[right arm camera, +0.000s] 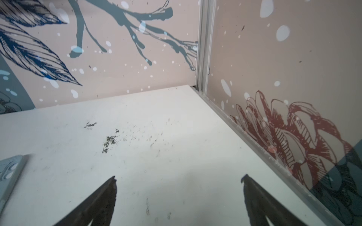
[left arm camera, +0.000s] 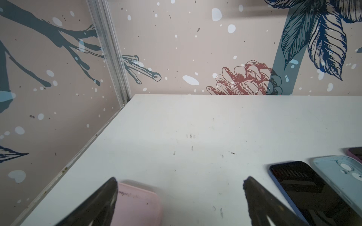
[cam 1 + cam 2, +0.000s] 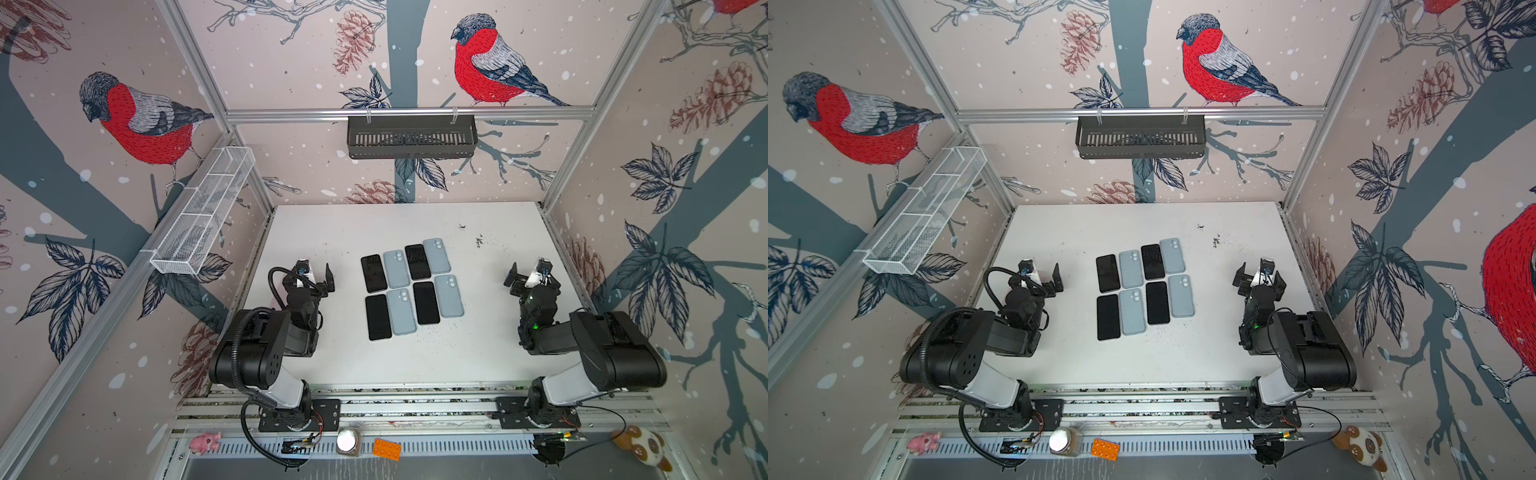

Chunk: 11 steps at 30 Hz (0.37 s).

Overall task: Take the phone out of the phone case
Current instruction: Reset both arms

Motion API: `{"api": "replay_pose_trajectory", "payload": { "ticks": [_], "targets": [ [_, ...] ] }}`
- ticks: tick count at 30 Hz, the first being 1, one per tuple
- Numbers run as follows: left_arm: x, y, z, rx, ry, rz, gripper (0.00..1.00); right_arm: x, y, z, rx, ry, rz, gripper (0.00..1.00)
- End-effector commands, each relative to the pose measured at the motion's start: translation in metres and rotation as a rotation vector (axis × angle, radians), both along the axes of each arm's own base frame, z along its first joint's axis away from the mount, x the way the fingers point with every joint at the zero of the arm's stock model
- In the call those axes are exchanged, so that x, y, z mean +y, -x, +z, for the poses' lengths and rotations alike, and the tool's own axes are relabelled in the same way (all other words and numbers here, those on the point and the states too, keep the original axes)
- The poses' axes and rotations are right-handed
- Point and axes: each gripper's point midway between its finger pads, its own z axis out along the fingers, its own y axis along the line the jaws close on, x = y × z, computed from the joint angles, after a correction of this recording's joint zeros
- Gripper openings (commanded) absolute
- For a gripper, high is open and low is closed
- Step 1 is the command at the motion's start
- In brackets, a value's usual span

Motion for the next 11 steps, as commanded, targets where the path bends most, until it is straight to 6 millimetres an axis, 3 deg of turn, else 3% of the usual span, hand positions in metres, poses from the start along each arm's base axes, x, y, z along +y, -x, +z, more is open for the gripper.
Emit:
{"api": "replay_pose_trajectory", "payload": {
  "ticks": [1, 11],
  "targets": [
    [0.0037, -0.0006, -0.0037, 0.016, 0.022, 0.015, 0.99, -0.0017, 0.0043, 0.0032, -0.013, 0.016, -0.051, 1.0],
    [0.0035, -0.0005, -0.0036, 0.017, 0.021, 0.014, 0.99, -0.0072, 0.002, 0.0007, 0.0, -0.011, -0.06, 1.0]
  ]
}}
